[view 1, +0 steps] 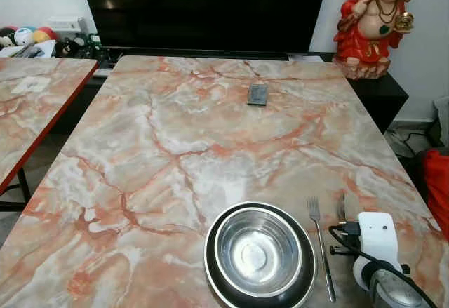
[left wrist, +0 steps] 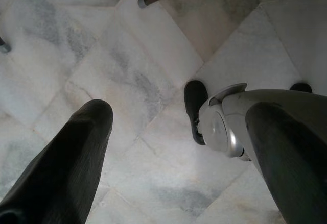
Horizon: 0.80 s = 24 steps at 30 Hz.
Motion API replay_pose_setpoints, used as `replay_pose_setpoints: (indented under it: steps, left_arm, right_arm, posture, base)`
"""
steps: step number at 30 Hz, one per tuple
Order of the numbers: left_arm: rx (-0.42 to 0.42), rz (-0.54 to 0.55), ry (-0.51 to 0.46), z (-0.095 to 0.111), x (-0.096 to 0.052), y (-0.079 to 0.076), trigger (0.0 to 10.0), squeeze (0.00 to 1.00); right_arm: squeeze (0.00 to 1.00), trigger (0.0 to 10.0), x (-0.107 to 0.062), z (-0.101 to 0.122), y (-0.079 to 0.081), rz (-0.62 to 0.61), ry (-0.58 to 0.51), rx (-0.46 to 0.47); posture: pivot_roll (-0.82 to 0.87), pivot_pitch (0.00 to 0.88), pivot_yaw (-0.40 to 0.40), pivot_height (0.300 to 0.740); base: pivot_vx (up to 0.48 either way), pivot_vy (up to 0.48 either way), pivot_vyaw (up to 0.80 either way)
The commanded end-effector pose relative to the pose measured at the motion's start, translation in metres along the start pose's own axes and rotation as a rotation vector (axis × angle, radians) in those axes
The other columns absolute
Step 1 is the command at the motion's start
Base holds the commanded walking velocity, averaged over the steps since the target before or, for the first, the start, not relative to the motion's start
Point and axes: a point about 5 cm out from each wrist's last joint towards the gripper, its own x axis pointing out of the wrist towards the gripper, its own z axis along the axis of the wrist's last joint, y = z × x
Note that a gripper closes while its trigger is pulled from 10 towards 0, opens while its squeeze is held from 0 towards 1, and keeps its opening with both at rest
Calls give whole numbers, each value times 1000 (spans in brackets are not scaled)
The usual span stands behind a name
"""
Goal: Setting the table
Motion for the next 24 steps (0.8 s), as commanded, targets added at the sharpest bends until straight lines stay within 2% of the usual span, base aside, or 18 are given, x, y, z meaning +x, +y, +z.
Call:
replay_pose_setpoints:
  steps: [1, 14, 24]
  left_arm:
    - [20, 1, 32, -8, -3, 3, 10000, 0]
    - [17, 3, 32, -8, -3, 3, 10000, 0]
    - [16, 6, 32, -8, -3, 3, 10000, 0]
  right_arm:
    - [0, 10000, -7, 4, -2, -12, -20, 7]
    - [0, 10000, -9, 4, 2, 11, -21, 0]
    - [0, 10000, -3, -1, 7, 54, -3, 11]
  posture:
    - [-50, 100, -33, 740]
    - [-49, 108, -38, 740]
    - [-43, 114, -39, 740]
  base:
    - [0, 0, 0]
    - [0, 0, 0]
    - [0, 0, 0]
